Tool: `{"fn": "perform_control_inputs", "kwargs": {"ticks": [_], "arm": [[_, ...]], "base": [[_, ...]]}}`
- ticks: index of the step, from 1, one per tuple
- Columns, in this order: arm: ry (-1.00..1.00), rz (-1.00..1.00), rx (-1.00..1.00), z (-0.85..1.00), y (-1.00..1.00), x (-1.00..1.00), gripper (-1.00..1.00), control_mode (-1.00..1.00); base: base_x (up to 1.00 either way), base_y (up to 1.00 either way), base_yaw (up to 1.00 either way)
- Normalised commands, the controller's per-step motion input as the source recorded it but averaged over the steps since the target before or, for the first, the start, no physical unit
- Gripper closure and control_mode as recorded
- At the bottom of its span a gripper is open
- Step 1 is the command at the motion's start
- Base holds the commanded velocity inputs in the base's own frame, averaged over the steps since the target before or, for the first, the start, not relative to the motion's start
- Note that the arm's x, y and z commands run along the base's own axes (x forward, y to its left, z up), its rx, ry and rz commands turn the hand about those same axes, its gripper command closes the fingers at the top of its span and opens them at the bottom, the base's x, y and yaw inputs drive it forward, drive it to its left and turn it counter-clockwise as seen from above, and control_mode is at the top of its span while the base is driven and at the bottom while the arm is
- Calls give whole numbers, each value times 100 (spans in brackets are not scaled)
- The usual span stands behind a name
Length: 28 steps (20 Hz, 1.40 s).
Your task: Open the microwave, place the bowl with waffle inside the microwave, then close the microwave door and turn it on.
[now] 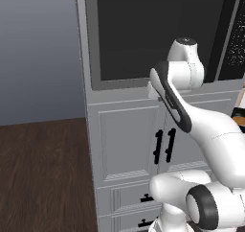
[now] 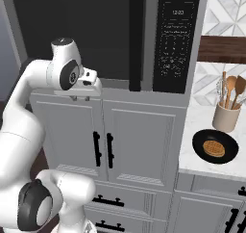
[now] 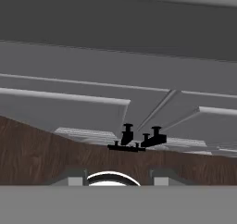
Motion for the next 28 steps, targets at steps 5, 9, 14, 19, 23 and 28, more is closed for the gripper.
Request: {"fn": "perform_control_inputs", "kwargs": {"ticks": [5, 9, 14, 19, 23, 28], "arm": [[0, 0, 0, -8, 0, -43, -100, -100], [-1, 0, 0, -46, 1, -69, -100, -100], [-9, 0, -3, -49, 12, -51, -100, -100], [-12, 0, 0, -17, 2, -44, -100, -100], [0, 0, 0, 0, 0, 0, -100, 100], [0, 0, 0, 0, 0, 0, -100, 100]], "base": [[0, 0, 0], [0, 0, 0], [0, 0, 0], [0, 0, 0], [-35, -3, 0], [-20, -18, 0]]}}
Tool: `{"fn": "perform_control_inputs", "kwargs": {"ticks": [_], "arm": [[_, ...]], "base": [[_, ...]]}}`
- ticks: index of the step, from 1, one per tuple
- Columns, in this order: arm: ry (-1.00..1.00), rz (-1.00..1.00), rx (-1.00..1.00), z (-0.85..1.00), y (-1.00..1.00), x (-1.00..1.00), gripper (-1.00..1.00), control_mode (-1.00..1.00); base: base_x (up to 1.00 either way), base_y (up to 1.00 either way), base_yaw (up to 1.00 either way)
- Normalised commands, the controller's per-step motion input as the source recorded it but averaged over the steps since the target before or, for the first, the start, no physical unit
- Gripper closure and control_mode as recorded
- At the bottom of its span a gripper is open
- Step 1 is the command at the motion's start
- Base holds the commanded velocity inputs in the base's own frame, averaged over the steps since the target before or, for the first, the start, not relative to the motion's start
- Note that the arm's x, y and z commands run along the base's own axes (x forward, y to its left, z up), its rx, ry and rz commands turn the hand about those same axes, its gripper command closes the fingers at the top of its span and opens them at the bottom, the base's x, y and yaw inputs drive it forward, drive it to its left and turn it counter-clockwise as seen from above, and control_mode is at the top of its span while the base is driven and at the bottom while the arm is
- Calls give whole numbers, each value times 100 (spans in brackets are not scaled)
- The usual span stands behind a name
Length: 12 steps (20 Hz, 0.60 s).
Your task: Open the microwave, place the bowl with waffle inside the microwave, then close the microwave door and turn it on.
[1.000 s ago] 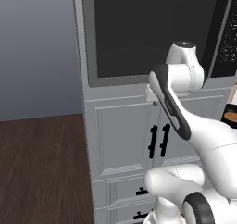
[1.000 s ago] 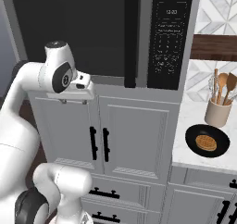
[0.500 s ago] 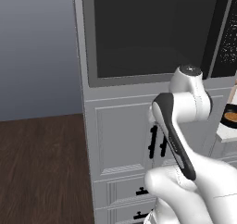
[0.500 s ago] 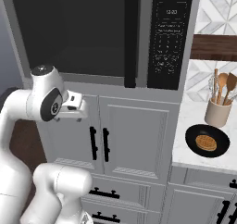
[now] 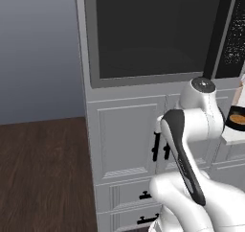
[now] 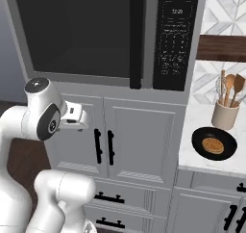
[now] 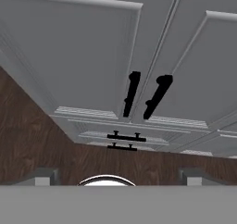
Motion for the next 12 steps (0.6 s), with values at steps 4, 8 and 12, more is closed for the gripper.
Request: {"fn": "perform_control_inputs", "kwargs": {"ticks": [4, 8, 12], "arm": [[0, 0, 0, 0, 0, 0, -100, 100], [0, 0, 0, 0, 0, 0, -100, 100], [0, 0, 0, 0, 0, 0, -100, 100]], "base": [[-3, -37, 0], [-12, -78, 2], [-14, -75, 2]]}}
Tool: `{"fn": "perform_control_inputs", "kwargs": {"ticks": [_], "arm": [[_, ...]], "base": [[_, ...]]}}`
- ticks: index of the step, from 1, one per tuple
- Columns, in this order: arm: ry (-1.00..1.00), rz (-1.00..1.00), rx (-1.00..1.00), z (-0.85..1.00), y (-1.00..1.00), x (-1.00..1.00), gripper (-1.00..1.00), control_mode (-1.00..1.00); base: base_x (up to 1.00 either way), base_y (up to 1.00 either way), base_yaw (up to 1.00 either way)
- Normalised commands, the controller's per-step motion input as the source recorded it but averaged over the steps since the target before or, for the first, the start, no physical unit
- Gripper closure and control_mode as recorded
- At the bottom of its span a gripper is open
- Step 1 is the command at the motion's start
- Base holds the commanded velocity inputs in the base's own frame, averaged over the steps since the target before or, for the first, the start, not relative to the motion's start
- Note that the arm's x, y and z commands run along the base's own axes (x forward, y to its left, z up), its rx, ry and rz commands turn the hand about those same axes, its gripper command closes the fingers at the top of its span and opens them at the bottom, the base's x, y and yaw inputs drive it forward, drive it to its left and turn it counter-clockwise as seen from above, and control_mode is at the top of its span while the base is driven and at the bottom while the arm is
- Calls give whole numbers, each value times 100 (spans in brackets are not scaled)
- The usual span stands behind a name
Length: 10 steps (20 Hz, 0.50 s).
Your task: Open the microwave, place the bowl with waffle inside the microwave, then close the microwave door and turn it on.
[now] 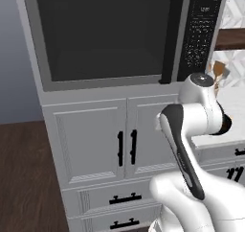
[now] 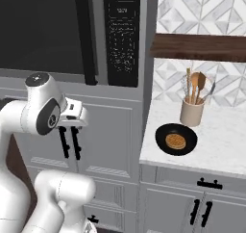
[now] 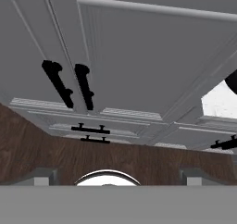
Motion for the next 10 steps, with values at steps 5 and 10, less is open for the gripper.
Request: {"fn": "perform_control_inputs", "kwargs": {"ticks": [5, 10], "arm": [[0, 0, 0, 0, 0, 0, -100, 100], [0, 0, 0, 0, 0, 0, -100, 100]], "base": [[-10, -63, 4], [-3, -49, 9]]}}
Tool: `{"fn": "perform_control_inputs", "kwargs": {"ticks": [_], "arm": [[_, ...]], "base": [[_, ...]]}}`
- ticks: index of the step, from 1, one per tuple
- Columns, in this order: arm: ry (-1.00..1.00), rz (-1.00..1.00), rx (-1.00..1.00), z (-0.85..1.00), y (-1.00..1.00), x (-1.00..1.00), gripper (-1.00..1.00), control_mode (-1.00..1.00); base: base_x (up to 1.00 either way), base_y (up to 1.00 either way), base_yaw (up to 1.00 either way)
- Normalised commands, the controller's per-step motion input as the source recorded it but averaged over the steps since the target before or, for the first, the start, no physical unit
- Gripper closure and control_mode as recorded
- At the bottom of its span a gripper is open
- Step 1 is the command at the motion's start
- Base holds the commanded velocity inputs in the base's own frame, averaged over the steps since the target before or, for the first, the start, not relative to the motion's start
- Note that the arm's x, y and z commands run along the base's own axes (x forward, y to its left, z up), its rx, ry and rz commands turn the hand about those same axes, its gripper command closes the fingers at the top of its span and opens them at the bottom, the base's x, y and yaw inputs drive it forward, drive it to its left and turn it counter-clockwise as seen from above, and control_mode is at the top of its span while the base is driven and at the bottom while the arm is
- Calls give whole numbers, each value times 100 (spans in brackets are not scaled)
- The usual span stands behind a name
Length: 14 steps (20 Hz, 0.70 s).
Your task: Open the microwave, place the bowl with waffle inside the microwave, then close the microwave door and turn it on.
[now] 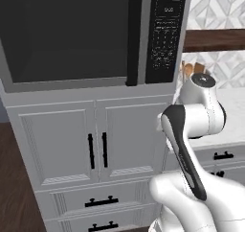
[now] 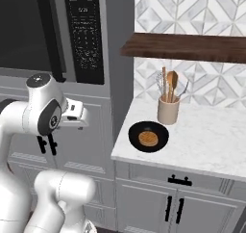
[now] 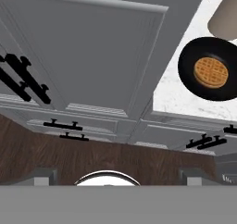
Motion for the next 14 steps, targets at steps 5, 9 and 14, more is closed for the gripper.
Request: {"fn": "perform_control_inputs", "kwargs": {"ticks": [5, 9, 14], "arm": [[0, 0, 0, 0, 0, 0, -100, 100], [0, 0, 0, 0, 0, 0, -100, 100], [0, 0, 0, 0, 0, 0, -100, 100]], "base": [[-2, -41, 14], [-3, -36, 21], [0, -18, 30]]}}
